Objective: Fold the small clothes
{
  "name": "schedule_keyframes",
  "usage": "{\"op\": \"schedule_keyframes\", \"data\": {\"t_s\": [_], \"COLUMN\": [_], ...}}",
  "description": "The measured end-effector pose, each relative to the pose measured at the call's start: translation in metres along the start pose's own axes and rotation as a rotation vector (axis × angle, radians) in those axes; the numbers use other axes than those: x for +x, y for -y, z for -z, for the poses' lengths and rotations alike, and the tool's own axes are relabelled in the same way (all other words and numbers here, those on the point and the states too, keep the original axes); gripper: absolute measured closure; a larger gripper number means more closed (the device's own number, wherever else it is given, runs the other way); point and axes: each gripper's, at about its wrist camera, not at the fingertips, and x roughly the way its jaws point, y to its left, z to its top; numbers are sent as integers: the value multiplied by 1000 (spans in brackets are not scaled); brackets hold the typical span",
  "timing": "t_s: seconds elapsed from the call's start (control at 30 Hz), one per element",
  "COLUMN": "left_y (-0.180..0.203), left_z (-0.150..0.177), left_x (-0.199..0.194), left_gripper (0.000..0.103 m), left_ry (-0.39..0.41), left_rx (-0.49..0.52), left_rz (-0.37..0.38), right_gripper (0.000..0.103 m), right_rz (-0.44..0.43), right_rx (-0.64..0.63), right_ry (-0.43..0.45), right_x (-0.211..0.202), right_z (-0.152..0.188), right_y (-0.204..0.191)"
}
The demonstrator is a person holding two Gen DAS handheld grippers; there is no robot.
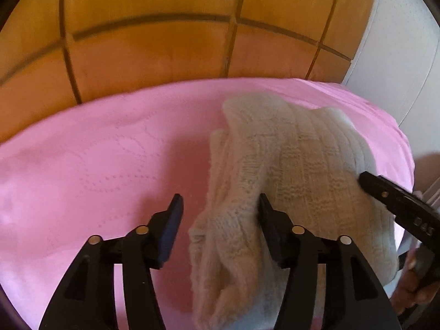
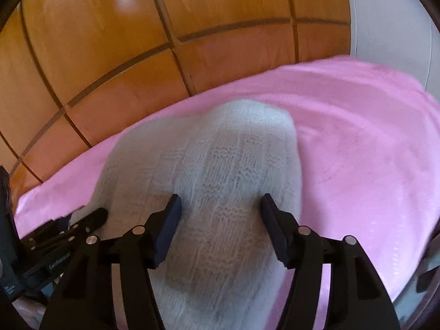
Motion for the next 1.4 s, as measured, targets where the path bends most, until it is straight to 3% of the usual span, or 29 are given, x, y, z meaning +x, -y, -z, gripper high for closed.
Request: {"op": "schedule_keyframes", "data": {"t_s": [0.13, 0.2, 0.33, 0.57, 0.67, 0.87, 0.93, 1.13, 1.23, 1.4], "left_y": [7, 3, 1, -7, -11, -17, -18, -25, -36, -46], "left_z": [6, 8, 9, 17, 24, 37, 42, 62, 75, 91], "left_x": [-1, -2, -9, -44, -64, -97, -105, -123, -129, -131], "left_gripper": [48, 48, 48, 48, 34, 33, 28, 27, 17, 17], "left_ry": [20, 21, 25, 87, 131, 191, 204, 237, 245, 229], "left_rx": [55, 29, 23, -26, -33, -57, -53, -65, -98, -125], "left_rz": [-68, -58, -59, -42, -62, -70, -79, -122, -146, -188], "right_gripper": [38, 37, 34, 20, 15, 6, 3, 2, 2, 2], "right_rz": [7, 38, 107, 115, 134, 169, 178, 246, 286, 316], "right_rx": [-56, -92, -117, -61, -51, -45, -53, -6, 17, 0], "right_ry": [35, -5, -1, 17, 38, 82, 98, 112, 123, 137], "right_x": [-28, -21, -12, -35, -48, -72, -80, -92, -97, -103], "right_z": [19, 35, 46, 50, 59, 77, 81, 92, 98, 103], "right_y": [-17, -24, -32, -34, -40, -55, -61, -67, -71, -83]}}
